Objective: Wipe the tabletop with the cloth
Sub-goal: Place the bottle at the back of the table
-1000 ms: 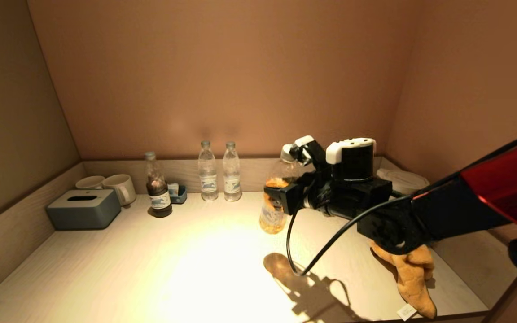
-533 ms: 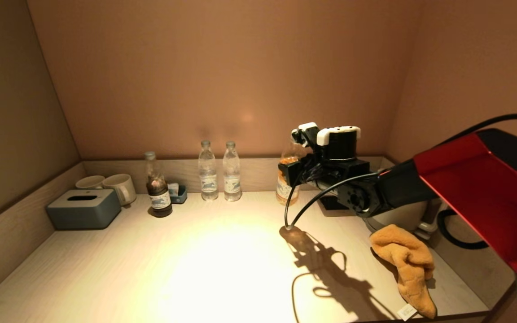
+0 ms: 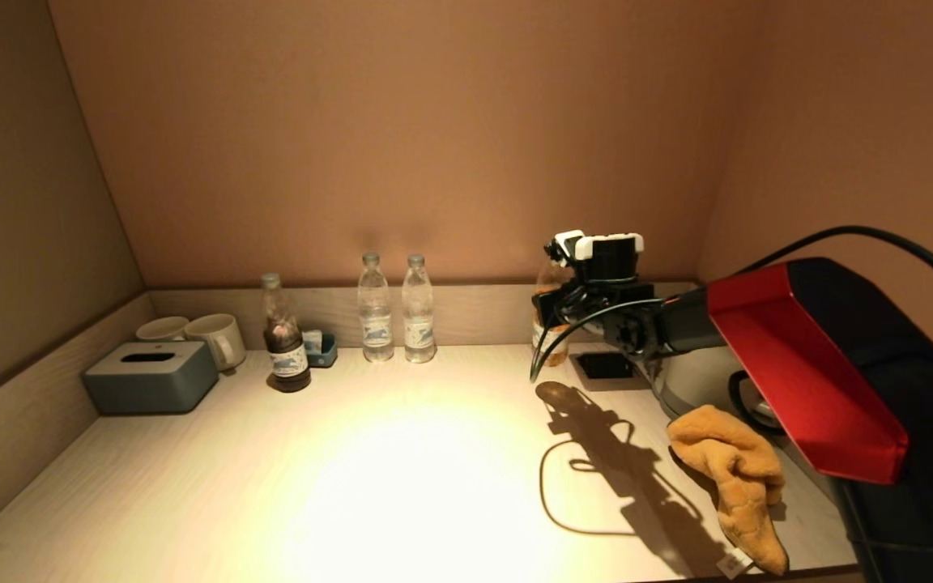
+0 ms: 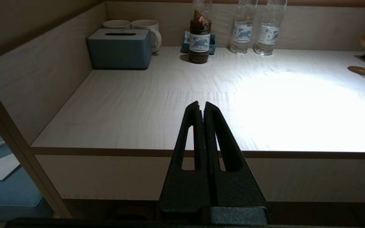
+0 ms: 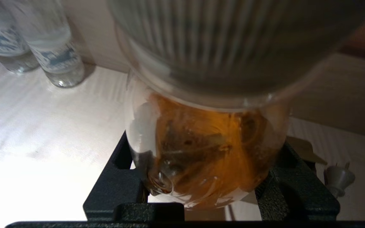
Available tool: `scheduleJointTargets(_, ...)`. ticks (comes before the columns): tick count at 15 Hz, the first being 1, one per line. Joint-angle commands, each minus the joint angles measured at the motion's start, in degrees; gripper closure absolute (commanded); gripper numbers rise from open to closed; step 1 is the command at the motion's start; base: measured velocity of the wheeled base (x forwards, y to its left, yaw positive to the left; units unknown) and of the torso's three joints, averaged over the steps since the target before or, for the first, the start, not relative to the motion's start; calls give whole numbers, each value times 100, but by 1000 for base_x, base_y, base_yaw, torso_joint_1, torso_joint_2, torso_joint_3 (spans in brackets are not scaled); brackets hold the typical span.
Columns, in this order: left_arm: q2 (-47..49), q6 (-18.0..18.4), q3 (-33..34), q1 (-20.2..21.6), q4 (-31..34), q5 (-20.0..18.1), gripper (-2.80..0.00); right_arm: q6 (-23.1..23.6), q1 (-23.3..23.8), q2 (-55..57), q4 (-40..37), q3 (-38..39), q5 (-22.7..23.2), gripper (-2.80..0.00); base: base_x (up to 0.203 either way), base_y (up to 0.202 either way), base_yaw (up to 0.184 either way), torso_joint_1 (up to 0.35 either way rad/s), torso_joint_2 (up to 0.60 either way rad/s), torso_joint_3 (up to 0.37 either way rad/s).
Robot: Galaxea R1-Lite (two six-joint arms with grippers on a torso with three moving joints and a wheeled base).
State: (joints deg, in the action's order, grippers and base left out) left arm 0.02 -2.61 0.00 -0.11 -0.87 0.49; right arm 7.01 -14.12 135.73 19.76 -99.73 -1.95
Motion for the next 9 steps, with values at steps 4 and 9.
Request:
scheduleJointTargets(4,-2,-3,0,2,-1,4,0,-121,151,652,-1500,-982,2,0,0,0,0,0,0,0)
scheduleJointTargets(9,-2,-3,0,2,-1,4,0,-139,182,857,-1503,-1048,2,0,0,0,0,0,0,0)
